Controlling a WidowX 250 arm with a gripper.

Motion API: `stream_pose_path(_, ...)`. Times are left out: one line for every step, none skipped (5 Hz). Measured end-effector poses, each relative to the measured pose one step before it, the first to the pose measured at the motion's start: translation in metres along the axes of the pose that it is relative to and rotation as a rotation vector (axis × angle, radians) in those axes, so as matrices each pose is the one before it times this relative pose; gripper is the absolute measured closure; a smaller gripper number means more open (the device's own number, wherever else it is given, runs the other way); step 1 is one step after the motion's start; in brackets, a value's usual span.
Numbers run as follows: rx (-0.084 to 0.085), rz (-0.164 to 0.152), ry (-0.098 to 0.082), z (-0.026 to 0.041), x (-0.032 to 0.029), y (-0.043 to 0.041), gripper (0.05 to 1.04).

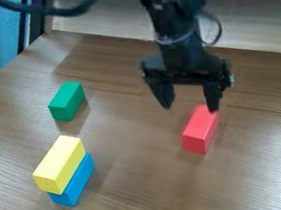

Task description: Put the red rectangle block on top of the green rectangle block

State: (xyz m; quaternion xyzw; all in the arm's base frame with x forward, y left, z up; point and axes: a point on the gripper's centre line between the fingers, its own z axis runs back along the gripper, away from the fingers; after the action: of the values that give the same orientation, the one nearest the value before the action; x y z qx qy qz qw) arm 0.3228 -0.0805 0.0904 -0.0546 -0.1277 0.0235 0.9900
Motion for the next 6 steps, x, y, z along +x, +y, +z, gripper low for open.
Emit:
stream_pose_path(0.0035, 0.0072, 0.0441, -0.02287, -0.00659, -0.00330, 0.083)
stream_pose_path(0.0154, -0.0119, 0.0352, -0.01737, -0.00571, -0.00439, 0.083)
stream_pose_path(0.0197, 0.0050, 0.0057, -0.00948, 0.00387, -0.00052, 0.083)
stream_pose_path(0.0095, -0.0012, 0.0051, -0.01027, 0.00206, 0.00027, 0.120)
stream_pose_path(-0.0225, -0.0091, -0.0460, -0.00031, 0.00675, -0.00342, 0.395)
stream_pose_path(-0.0178, 0.0196, -0.0104, 0.00172, 0.00178, 0.00568, 0.491)
